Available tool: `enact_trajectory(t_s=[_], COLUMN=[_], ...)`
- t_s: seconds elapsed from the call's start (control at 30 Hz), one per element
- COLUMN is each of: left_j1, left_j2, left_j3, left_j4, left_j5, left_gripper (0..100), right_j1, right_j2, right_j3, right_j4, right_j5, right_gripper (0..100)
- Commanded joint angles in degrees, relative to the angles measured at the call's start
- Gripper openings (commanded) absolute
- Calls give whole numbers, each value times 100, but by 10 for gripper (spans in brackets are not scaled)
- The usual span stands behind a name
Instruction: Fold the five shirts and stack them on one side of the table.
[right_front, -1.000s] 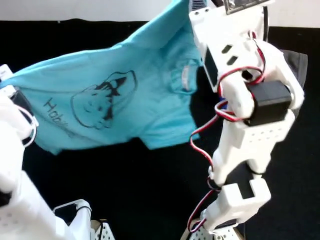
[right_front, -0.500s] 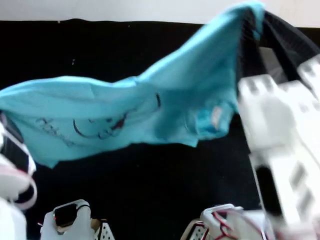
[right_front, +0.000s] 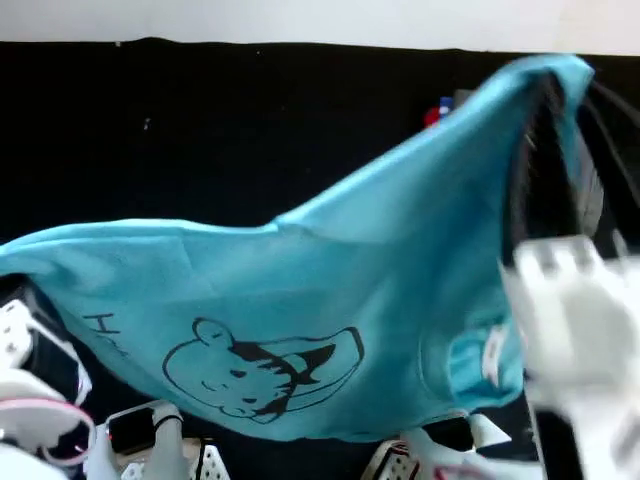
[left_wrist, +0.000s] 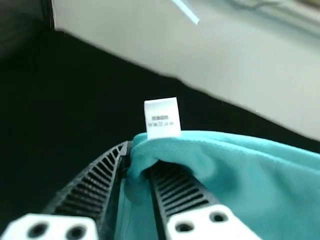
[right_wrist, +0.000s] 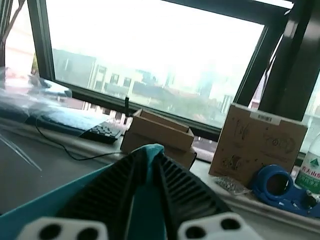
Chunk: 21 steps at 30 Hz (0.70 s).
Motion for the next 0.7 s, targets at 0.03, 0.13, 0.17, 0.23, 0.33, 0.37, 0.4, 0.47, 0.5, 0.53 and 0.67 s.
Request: enact_trajectory(t_s=[0.03,0.13,0.17,0.23,0.33,0.37,0.4,0.47,0.5,0.53,0.67], left_j1=[-57,-57,-57,-57,-48,-40,-40,-48,-40,-40,-22], left_j2=[796,1657,1991,2598,3380,3635,3864,4356,4602,4840,5780], left_j3=[558,760,752,752,734,655,541,295,136,-13,-602], left_j4=[-273,-615,-747,-1116,-1723,-1829,-1890,-1952,-1952,-1943,-1943], left_j5=[-62,-70,-70,-70,-70,-70,-70,-70,-70,-70,-70], left_gripper=[8,8,8,8,8,8,8,8,8,8,8], right_j1=[31,31,31,31,40,40,40,40,40,40,40], right_j2=[681,1226,1455,1930,2686,2923,3116,3495,3662,3802,4356], right_j3=[813,1429,1657,2062,2343,2343,2343,2264,2264,2273,2290], right_j4=[-567,-1015,-1209,-1640,-2290,-2431,-2545,-2598,-2598,-2598,-2589], right_j5=[-176,-316,-308,-308,-334,-343,-343,-343,-343,-343,-343], right_gripper=[7,7,7,7,7,7,7,7,7,7,7])
